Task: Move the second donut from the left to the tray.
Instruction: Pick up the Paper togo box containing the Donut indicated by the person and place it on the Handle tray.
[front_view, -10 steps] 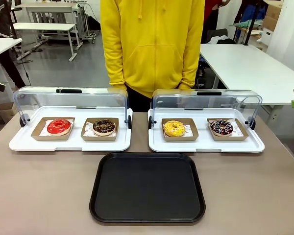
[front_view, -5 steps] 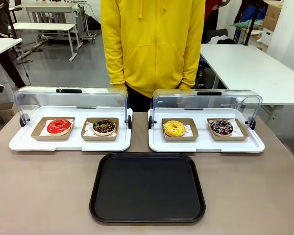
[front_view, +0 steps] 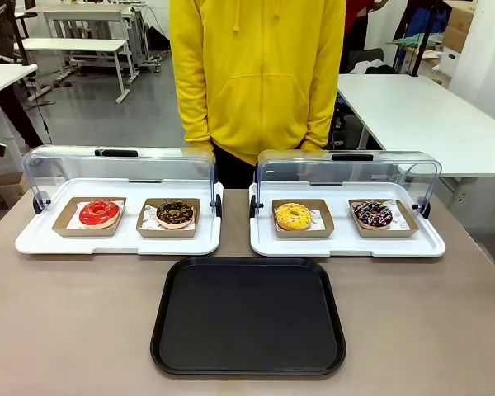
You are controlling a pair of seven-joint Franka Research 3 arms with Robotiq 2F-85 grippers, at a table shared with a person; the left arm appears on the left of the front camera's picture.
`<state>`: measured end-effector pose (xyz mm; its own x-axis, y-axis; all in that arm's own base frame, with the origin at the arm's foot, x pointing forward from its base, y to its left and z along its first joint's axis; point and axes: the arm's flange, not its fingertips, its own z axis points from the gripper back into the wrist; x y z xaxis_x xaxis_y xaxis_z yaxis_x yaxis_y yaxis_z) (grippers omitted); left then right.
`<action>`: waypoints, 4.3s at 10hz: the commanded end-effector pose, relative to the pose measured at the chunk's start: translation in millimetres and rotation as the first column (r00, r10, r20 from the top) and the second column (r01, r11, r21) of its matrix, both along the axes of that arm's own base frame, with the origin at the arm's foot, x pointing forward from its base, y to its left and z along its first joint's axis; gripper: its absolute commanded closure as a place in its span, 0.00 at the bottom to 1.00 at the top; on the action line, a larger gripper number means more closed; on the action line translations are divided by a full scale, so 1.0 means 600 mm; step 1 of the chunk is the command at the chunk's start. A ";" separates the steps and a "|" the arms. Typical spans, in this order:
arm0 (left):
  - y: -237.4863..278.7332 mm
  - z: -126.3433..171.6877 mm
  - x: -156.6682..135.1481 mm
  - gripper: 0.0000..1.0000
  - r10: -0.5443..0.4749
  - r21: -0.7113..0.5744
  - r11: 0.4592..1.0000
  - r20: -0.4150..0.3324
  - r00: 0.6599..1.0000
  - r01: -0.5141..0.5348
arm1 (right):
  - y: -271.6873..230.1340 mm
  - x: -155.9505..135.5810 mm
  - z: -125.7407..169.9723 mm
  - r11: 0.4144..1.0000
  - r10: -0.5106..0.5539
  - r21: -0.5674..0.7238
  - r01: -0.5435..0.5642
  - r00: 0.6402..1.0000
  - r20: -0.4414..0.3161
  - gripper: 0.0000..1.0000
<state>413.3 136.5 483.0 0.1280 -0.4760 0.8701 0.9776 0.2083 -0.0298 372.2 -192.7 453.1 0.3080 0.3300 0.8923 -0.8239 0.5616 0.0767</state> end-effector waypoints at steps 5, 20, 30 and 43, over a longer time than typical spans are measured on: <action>0.001 0.005 0.002 0.00 -0.001 -0.002 1.000 0.002 1.000 0.001 | 0.001 0.002 0.001 1.000 -0.003 0.020 0.003 1.000 0.024 0.00; 0.001 0.005 0.002 0.00 -0.001 -0.002 1.000 0.002 1.000 0.001 | 0.001 0.002 0.001 1.000 -0.003 0.020 0.003 1.000 0.024 0.00; 0.001 0.005 0.002 0.00 -0.001 -0.002 1.000 0.002 1.000 0.001 | 0.001 0.002 0.001 1.000 -0.003 0.020 0.003 1.000 0.024 0.00; 0.001 0.005 0.002 0.00 -0.001 -0.002 1.000 0.002 1.000 0.001 | 0.001 0.002 0.001 1.000 -0.003 0.020 0.003 1.000 0.024 0.00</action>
<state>413.3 137.1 483.2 0.1283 -0.4762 0.8699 0.9773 0.2096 -0.0294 371.2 -192.3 453.9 0.3126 0.3204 0.8942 -0.8215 0.5638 0.0851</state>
